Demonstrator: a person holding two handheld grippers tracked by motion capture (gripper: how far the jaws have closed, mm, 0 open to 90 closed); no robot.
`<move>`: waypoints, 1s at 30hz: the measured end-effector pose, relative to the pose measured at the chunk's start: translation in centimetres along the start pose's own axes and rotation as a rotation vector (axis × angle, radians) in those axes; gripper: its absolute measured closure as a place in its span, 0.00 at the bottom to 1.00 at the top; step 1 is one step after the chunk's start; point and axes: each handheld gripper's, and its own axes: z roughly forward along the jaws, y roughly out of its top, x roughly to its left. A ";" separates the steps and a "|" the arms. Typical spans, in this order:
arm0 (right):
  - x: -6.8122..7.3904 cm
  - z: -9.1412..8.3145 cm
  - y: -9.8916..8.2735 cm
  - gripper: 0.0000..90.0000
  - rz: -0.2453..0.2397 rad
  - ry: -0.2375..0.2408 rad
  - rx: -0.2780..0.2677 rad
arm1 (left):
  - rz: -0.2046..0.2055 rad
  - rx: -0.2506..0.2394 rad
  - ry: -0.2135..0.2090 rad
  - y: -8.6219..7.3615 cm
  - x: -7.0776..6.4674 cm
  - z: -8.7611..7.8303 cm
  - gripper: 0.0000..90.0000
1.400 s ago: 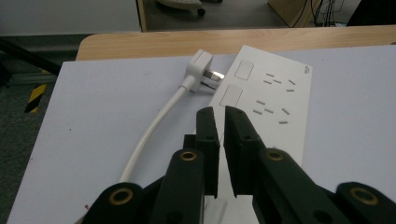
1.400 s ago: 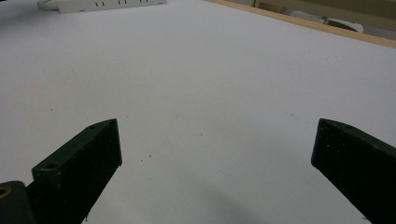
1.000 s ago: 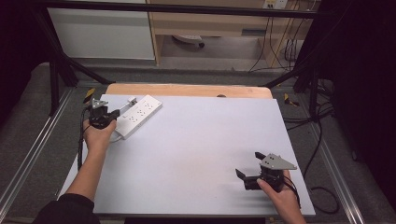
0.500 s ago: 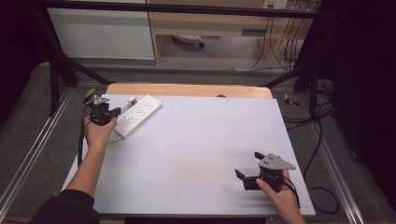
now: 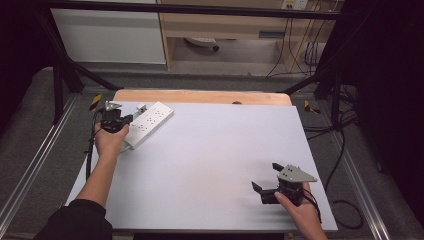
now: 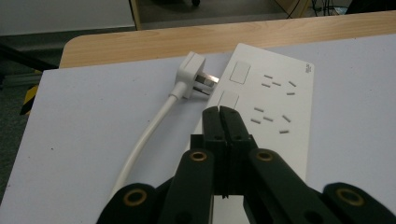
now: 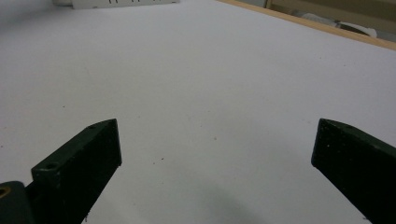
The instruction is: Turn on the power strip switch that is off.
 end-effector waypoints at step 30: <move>0.1 0.2 0.0 0.02 0.000 0.010 0.008 | 0.012 0.050 0.012 -0.6 0.5 1.2 1.00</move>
